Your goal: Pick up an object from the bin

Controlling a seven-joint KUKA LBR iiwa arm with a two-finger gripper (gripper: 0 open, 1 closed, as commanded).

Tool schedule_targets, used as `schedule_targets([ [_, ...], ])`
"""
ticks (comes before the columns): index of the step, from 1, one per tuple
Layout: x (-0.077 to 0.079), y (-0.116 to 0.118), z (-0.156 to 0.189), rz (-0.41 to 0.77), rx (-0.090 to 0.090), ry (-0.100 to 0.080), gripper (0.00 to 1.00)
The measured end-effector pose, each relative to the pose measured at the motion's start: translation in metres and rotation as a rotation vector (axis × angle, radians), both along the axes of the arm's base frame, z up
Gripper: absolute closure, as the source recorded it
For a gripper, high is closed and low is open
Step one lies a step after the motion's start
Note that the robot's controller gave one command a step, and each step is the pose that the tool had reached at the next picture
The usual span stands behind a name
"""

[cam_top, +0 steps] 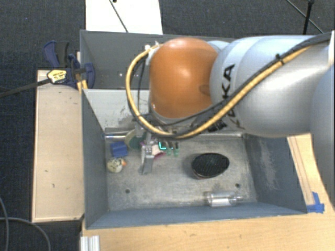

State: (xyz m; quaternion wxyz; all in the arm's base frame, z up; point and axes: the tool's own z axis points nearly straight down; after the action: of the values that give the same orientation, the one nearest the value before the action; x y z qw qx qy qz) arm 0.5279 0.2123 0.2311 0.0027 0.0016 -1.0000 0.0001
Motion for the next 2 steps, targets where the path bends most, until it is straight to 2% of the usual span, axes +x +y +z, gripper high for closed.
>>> schedule_targets([
  [1, 0.045, -0.007, -0.16, 0.088, 0.004, -0.011, 0.0],
  [2, 0.052, 0.022, -0.161, 0.077, -0.014, 0.002, 0.0],
])
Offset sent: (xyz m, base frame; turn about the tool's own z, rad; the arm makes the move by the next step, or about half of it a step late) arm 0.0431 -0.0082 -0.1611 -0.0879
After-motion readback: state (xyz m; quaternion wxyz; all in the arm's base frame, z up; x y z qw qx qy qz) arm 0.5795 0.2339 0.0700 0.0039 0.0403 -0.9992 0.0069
